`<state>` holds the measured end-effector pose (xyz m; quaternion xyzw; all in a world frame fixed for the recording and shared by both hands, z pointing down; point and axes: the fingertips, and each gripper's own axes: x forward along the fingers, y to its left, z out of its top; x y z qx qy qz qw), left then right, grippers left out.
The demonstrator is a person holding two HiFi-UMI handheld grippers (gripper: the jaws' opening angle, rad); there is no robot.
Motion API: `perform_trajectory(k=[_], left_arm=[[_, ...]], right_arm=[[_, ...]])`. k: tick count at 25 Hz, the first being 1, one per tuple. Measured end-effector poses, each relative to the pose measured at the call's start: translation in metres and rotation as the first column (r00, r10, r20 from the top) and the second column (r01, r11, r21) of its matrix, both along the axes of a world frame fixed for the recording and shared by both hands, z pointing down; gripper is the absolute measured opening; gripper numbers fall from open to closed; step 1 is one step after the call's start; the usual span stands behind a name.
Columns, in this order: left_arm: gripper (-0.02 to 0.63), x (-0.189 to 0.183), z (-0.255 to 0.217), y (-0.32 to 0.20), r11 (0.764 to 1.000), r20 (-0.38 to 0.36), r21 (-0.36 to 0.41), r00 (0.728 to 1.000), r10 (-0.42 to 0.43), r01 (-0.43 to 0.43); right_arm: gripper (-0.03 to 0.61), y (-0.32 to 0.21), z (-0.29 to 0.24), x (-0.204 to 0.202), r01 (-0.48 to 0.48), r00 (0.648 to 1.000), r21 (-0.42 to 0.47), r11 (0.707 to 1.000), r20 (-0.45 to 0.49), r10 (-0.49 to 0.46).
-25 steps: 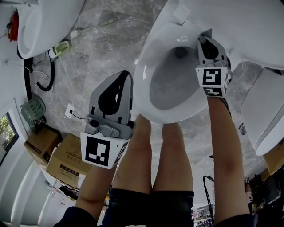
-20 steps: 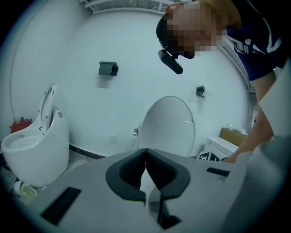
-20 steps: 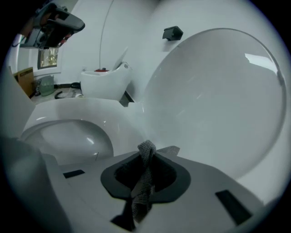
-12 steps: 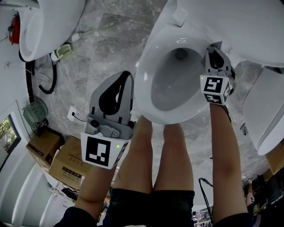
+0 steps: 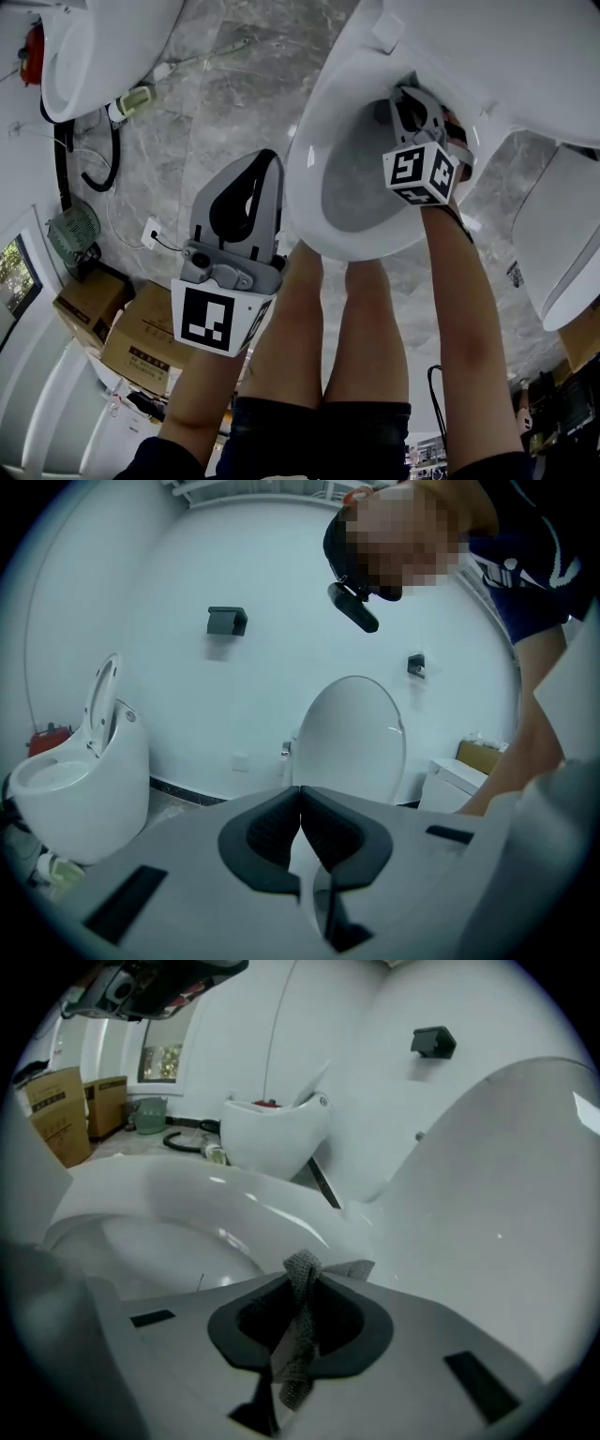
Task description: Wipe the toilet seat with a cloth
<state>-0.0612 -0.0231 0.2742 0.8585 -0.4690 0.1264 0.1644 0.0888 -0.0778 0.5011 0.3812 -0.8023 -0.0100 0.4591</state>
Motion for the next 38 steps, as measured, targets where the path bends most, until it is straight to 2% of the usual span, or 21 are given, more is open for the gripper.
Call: perform_trajectory(k=[3,7,12,17,20,23,27,31,35,38], left_arm=[[0.020,0.001,0.001,-0.001,1.000,-0.003,-0.005,1.000,0.000,0.000],[0.020,0.008,-0.001,-0.005,1.000,-0.014,0.000,1.000,0.014,-0.014],[0.020,0.009,-0.005,-0.007,1.000,-0.016,0.006,1.000,0.024,-0.024],[0.020,0.009,-0.005,-0.004,0.999,-0.011,0.007,0.999,0.037,-0.037],[0.020,0.012,-0.004,-0.002,0.999,-0.012,-0.002,0.999,0.041,-0.041],[0.020,0.021,-0.006,-0.001,0.999,-0.025,0.000,0.998,0.051,-0.051],[0.020,0.030,-0.007,-0.001,0.997,-0.031,0.003,0.997,0.072,-0.072],[0.020,0.033,-0.009,0.000,0.997,-0.031,0.001,0.997,0.078,-0.078],[0.020,0.036,-0.008,0.003,0.996,-0.022,0.003,0.995,0.093,-0.092],[0.020,0.040,-0.010,0.006,0.995,-0.022,0.005,0.995,0.102,-0.102]], right_arm=[[0.057,0.025,0.009,0.045,-0.059,0.995,-0.049,0.997,-0.082,0.055],[0.057,0.064,0.007,0.092,-0.070,0.976,-0.048,0.996,-0.210,0.058],[0.061,0.087,-0.009,0.122,-0.161,0.966,-0.045,0.986,-0.211,0.148],[0.067,0.061,-0.018,0.128,-0.102,0.977,-0.009,0.995,-0.191,0.099],[0.067,0.050,-0.021,0.125,-0.037,0.990,-0.002,0.999,-0.136,0.036],[0.064,0.065,-0.016,0.125,0.003,0.995,-0.028,1.000,-0.103,-0.006],[0.063,0.121,-0.001,0.109,0.028,0.998,-0.135,0.990,-0.056,-0.036],[0.063,0.178,0.009,0.071,0.021,1.000,-0.240,0.970,0.002,-0.021],[0.061,0.219,0.013,0.025,0.173,0.984,-0.305,0.936,0.006,-0.180],[0.062,0.231,0.010,0.015,0.273,0.961,-0.329,0.904,0.050,-0.272]])
